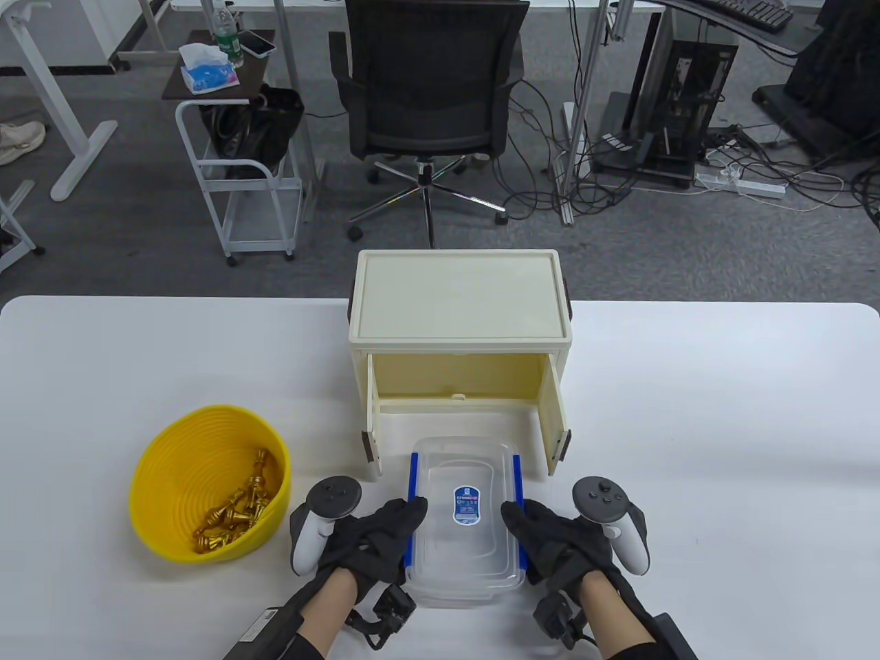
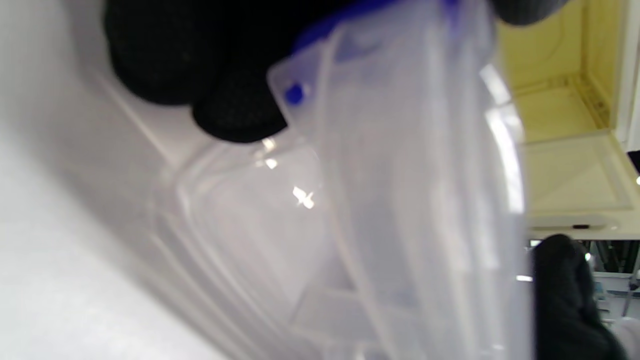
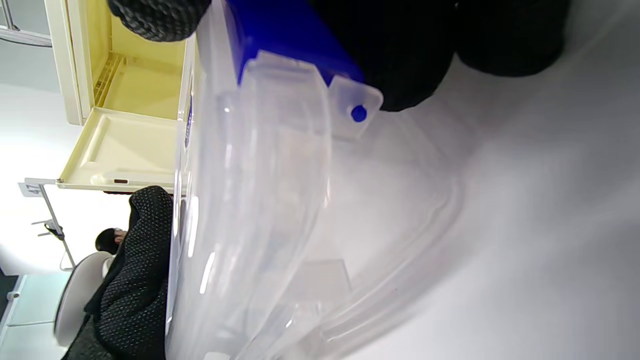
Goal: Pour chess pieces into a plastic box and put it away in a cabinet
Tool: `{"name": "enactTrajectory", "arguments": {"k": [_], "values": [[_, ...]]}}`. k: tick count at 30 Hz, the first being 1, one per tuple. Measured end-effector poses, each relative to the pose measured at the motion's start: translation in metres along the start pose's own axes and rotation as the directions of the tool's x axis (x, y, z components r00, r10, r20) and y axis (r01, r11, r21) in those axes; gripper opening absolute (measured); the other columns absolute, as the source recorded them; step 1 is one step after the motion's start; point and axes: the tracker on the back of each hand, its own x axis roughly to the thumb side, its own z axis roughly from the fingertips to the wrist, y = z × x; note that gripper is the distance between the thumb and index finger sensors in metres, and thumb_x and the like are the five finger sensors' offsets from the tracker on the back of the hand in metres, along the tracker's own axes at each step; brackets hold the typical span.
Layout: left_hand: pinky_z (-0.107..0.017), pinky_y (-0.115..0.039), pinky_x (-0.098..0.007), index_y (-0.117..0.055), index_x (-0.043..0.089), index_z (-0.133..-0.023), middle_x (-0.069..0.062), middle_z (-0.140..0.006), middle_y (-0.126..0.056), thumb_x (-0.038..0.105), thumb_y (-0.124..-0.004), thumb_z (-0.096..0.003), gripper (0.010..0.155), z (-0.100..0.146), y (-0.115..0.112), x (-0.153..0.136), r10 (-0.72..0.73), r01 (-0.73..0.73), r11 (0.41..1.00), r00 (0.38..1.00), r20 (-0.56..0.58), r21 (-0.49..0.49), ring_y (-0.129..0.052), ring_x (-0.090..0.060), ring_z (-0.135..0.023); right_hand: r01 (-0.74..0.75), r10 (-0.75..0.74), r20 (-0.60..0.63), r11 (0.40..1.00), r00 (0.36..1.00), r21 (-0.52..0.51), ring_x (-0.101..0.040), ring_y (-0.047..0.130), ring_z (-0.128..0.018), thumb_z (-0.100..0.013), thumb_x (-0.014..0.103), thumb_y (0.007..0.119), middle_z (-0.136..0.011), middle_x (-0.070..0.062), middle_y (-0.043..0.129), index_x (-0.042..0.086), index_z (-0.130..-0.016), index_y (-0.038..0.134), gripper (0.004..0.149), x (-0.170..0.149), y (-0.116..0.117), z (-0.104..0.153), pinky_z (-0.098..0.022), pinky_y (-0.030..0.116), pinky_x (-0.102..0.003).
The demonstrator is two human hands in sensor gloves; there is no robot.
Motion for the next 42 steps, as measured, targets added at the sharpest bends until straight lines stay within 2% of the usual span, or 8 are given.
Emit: {"name": "enactTrajectory", "arguments": {"k": [16, 21, 30, 34, 38, 40, 42], "values": [[-0.047, -0.080, -0.045, -0.045, 0.002, -0.104, -0.020, -0.078, -0.078, 0.055, -0.047, -0.0601, 0.069, 0.000, 0.001, 0.002, -0.005, 0.005, 1.000, 1.000, 0.007, -0.020, -0.091, -0.027, -0.058, 0.080, -0.081, 0.010, 0.995, 0.997, 0.051, -0.034, 0.086, -0.048, -0.059, 0.051, 0.054, -0.072, -0.028, 0.073, -0.009, -0.106, 0.039, 0.078, -0.001, -0.001, 0.003, -0.046, 0.078, -0.049], [-0.048, -0.080, -0.045, -0.044, 0.002, -0.104, -0.020, -0.079, -0.078, 0.054, -0.047, -0.0602, 0.068, 0.000, 0.001, 0.002, -0.008, 0.008, 1.000, 1.000, 0.010, -0.013, -0.091, -0.028, -0.058, 0.182, -0.181, -0.012, 0.979, 0.983, 0.089, -0.034, 0.087, -0.049, -0.061, 0.048, 0.056, -0.073, -0.028, 0.074, -0.007, -0.107, 0.041, 0.074, -0.009, -0.005, 0.002, -0.047, 0.078, -0.049], [-0.048, -0.081, -0.045, -0.043, 0.001, -0.105, -0.020, -0.079, -0.079, 0.050, -0.045, -0.0606, 0.066, 0.001, 0.002, 0.002, -0.013, 0.013, 1.000, 1.000, -0.001, 0.000, -0.091, -0.029, -0.059, 0.175, -0.174, -0.020, 0.982, 0.984, 0.073, -0.034, 0.088, -0.049, -0.060, 0.048, 0.058, -0.073, -0.028, 0.075, -0.010, -0.106, 0.042, 0.075, -0.009, -0.006, 0.002, -0.047, 0.079, -0.048], [-0.049, -0.080, -0.046, -0.044, 0.003, -0.106, -0.020, -0.081, -0.079, 0.049, -0.047, -0.0610, 0.064, 0.001, 0.003, -0.002, 0.054, -0.054, 0.998, 0.999, -0.007, -0.017, -0.091, -0.029, -0.060, 0.173, -0.172, -0.024, 0.982, 0.985, 0.069, -0.034, 0.088, -0.049, -0.060, 0.048, 0.058, -0.073, -0.028, 0.075, -0.010, -0.106, 0.043, 0.075, -0.009, -0.006, 0.002, -0.047, 0.080, -0.048], [-0.050, -0.081, -0.046, -0.046, 0.003, -0.105, -0.019, -0.081, -0.081, 0.051, -0.048, -0.0613, 0.065, 0.007, 0.004, 0.004, -0.021, 0.023, 0.999, 0.998, -0.056, 0.036, -0.093, -0.028, -0.060, 0.148, -0.146, -0.054, 0.988, 0.988, 0.048, -0.035, 0.089, -0.049, -0.061, 0.049, 0.059, -0.073, -0.028, 0.077, -0.011, -0.105, 0.045, 0.076, -0.007, -0.008, 0.005, -0.046, 0.080, -0.049], [-0.048, -0.082, -0.046, -0.049, 0.003, -0.104, -0.018, -0.080, -0.084, 0.054, -0.052, -0.0610, 0.067, 0.014, 0.005, 0.010, -0.075, 0.089, 0.990, 0.990, -0.122, 0.108, -0.095, -0.028, -0.059, 0.079, -0.078, -0.075, 0.997, 0.994, 0.007, -0.035, 0.089, -0.047, -0.061, 0.050, 0.059, -0.072, -0.027, 0.079, -0.011, -0.105, 0.048, 0.076, -0.002, -0.009, 0.008, -0.046, 0.080, -0.050], [-0.047, -0.083, -0.045, -0.050, 0.002, -0.105, -0.017, -0.077, -0.086, 0.057, -0.054, -0.0603, 0.070, 0.019, 0.006, 0.017, -0.202, 0.229, 0.956, 0.967, -0.158, 0.183, -0.096, -0.027, -0.057, -0.055, 0.051, -0.086, 0.998, 0.995, -0.042, -0.033, 0.090, -0.045, -0.060, 0.052, 0.059, -0.070, -0.025, 0.080, -0.010, -0.104, 0.050, 0.077, 0.005, -0.012, 0.012, -0.045, 0.081, -0.049]]}}
